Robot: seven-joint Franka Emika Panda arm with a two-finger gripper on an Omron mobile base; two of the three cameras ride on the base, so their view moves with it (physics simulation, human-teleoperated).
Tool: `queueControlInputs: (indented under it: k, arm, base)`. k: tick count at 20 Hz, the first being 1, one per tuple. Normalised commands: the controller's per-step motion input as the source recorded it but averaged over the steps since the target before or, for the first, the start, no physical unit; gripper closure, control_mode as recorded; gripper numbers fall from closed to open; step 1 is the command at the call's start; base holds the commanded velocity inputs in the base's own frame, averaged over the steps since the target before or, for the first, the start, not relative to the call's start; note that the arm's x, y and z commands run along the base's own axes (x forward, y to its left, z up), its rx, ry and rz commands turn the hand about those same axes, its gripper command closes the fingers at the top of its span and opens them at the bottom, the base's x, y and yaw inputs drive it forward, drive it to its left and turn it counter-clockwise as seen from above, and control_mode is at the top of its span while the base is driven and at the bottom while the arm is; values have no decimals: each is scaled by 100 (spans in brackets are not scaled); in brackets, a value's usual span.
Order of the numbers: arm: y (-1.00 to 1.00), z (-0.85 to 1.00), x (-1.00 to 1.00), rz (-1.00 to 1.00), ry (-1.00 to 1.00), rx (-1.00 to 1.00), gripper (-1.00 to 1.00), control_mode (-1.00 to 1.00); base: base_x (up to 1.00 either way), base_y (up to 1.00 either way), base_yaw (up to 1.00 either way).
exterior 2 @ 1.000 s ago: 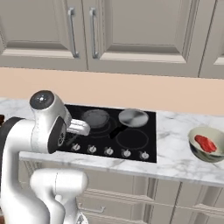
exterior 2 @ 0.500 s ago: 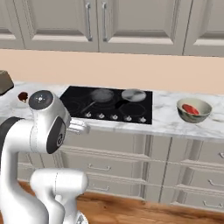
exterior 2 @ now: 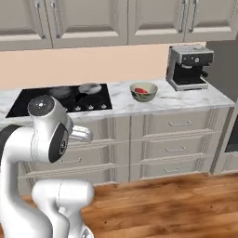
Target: Place one of the steaks on the plate and the other in the bowl. Then place the bowl in the fridge.
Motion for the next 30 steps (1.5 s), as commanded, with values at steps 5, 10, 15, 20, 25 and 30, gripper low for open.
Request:
queueControlInputs:
  k: [5, 10, 15, 20, 25, 30]
  arm:
    - [0, 0, 0, 0, 0, 0, -100, 100]
    - [0, 0, 0, 0, 0, 0, -100, 100]
    - [0, 0, 0, 0, 0, 0, -100, 100]
    - [0, 0, 0, 0, 0, 0, -100, 100]
    - [0, 0, 0, 0, 0, 0, -100, 100]
    - [0, 0, 0, 0, 0, 0, -100, 100]
  base:
    - [-8, -4, -71]
    - [0, -4, -68]
    - [0, -6, -68]
    - [0, -3, -76]
    - [13, 2, -87]
    - [25, 8, -90]
